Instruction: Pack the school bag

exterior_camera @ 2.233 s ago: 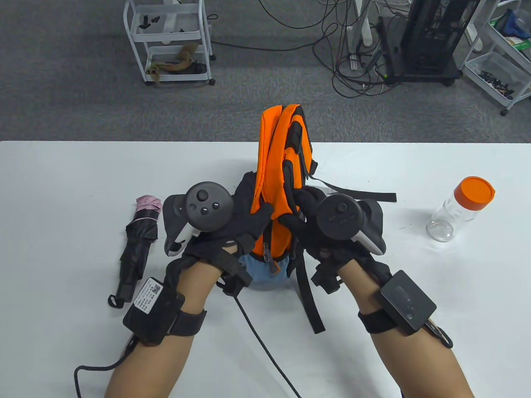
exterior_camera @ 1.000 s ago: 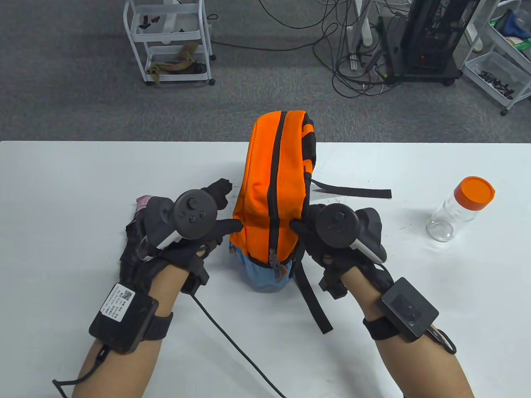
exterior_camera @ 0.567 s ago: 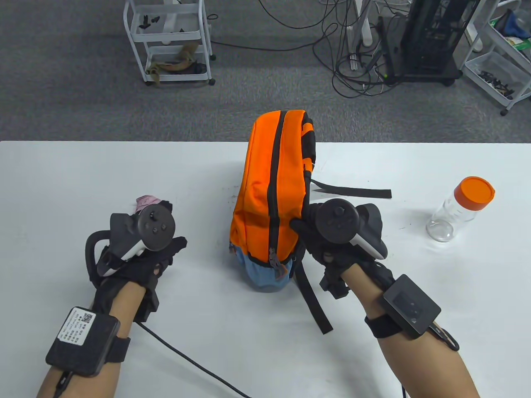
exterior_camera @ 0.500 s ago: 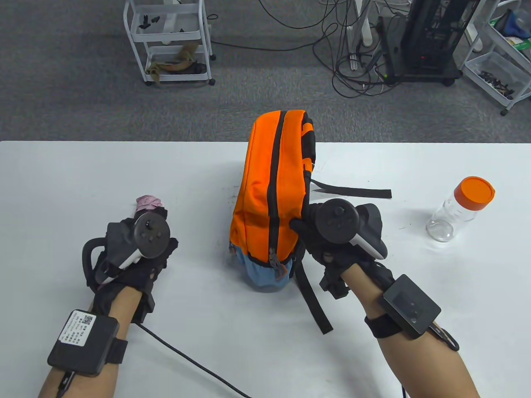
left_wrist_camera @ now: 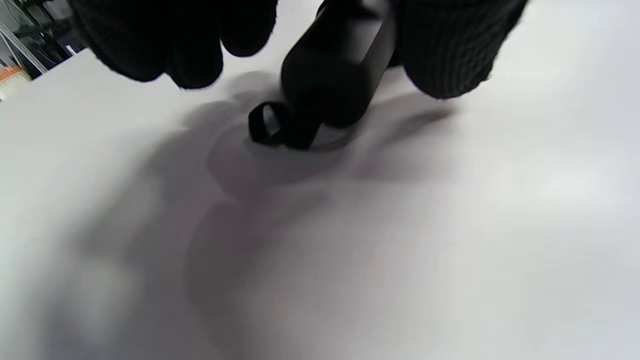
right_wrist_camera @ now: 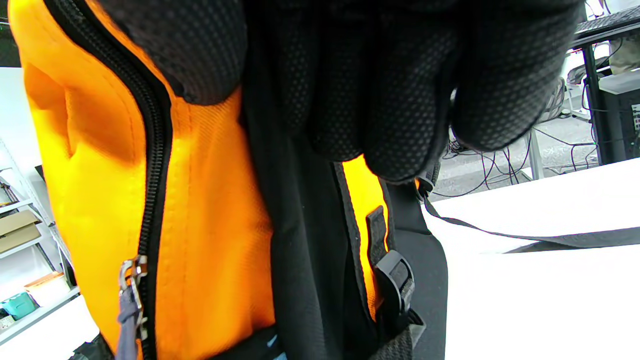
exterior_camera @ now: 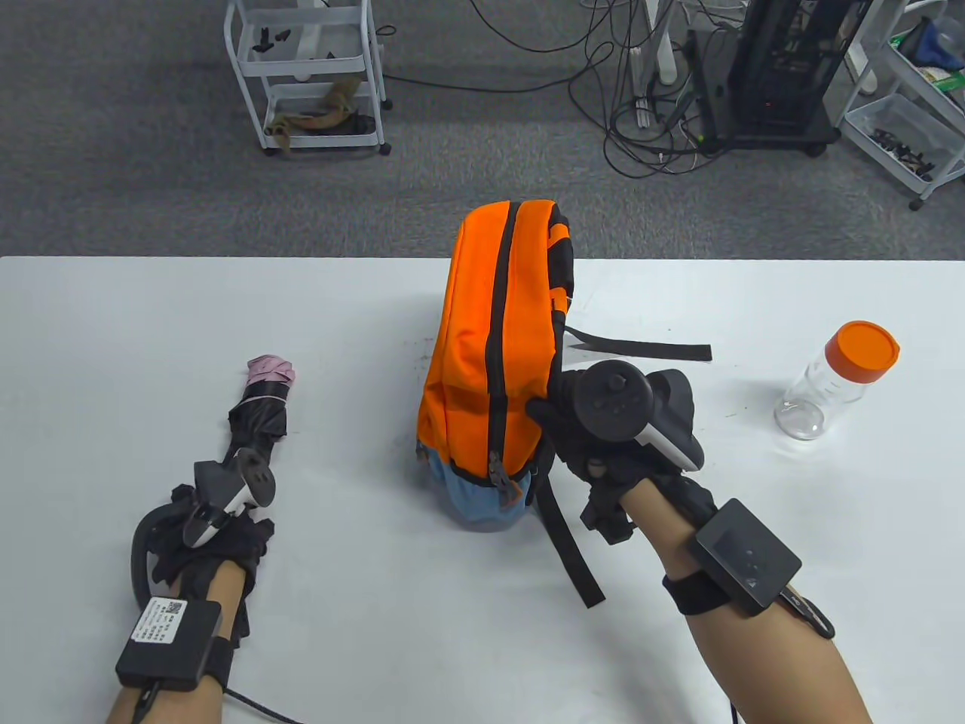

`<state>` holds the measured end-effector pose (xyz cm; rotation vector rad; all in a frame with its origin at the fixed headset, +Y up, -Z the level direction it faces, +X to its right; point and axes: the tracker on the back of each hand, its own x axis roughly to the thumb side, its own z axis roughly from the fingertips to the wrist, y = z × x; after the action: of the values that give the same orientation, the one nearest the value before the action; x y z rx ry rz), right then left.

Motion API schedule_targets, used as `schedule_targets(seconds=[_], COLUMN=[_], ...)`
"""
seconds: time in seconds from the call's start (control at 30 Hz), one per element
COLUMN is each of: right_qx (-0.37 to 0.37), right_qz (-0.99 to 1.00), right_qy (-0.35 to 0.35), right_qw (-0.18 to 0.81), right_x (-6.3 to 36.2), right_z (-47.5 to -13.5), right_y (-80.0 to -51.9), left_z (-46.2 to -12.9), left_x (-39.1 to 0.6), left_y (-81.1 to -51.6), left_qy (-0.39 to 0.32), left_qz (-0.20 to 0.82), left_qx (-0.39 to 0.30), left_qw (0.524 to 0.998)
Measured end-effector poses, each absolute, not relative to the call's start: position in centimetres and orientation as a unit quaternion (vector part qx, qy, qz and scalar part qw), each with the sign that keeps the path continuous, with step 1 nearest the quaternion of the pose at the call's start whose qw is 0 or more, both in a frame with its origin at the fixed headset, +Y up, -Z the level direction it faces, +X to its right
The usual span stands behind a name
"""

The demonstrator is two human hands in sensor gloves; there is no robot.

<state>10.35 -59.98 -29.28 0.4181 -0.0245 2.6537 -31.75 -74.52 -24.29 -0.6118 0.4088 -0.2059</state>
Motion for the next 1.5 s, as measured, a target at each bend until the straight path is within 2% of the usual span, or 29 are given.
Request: schedule_targets(seconds=[0.2,0.3,0.4,0.53,0.57,0.63,0.77,0.93,1.07,1.23,1.5], right_qx=[0.15,0.15,0.151,0.151,0.151,0.151,0.15,0.15,0.15,0.15,0.149], right_qz=[0.962,0.962,0.962,0.961,0.961,0.961,0.961,0.961,0.96,0.96,0.961], right_qy=[-0.01,-0.01,-0.007,-0.007,-0.007,-0.007,-0.006,-0.006,-0.006,-0.007,-0.008], right_qw=[0.227,0.227,0.226,0.23,0.23,0.231,0.232,0.232,0.234,0.235,0.234], right_x=[10.2,10.2,10.4,10.4,10.3,10.3,10.3,10.4,10.4,10.4,10.5], right_z=[-29.3,-29.3,-29.3,-29.4,-29.4,-29.4,-29.4,-29.4,-29.4,-29.4,-29.3], right_y=[-60.0,-60.0,-60.0,-60.0,-60.0,-60.0,-60.0,-60.0,-60.0,-60.0,-60.1], left_z=[-24.2,-24.2,-24.2,-24.0,-23.9,-23.5,-22.8,-21.2,-19.5,-17.9,-19.1], left_x=[-31.6,-31.3,-31.5,-31.2,-31.1,-30.5,-28.9,-26.4,-23.3,-19.4,-14.8], left_y=[-74.9,-73.7,-69.8,-62.3,-61.2,-58.5,-54.3,-50.9,-48.6,-46.0,-43.4], left_qy=[0.195,0.183,0.195,0.182,0.177,0.154,0.044,-0.08,-0.188,-0.258,-0.316], left_qz=[-0.121,-0.119,-0.08,-0.037,-0.032,-0.015,0.055,0.113,0.094,0.068,0.049], left_qx=[-0.253,-0.228,-0.176,-0.074,-0.058,-0.013,0.059,0.08,0.074,0.112,0.117], left_qw=[0.94,0.949,0.962,0.98,0.982,0.988,0.996,0.987,0.975,0.957,0.94])
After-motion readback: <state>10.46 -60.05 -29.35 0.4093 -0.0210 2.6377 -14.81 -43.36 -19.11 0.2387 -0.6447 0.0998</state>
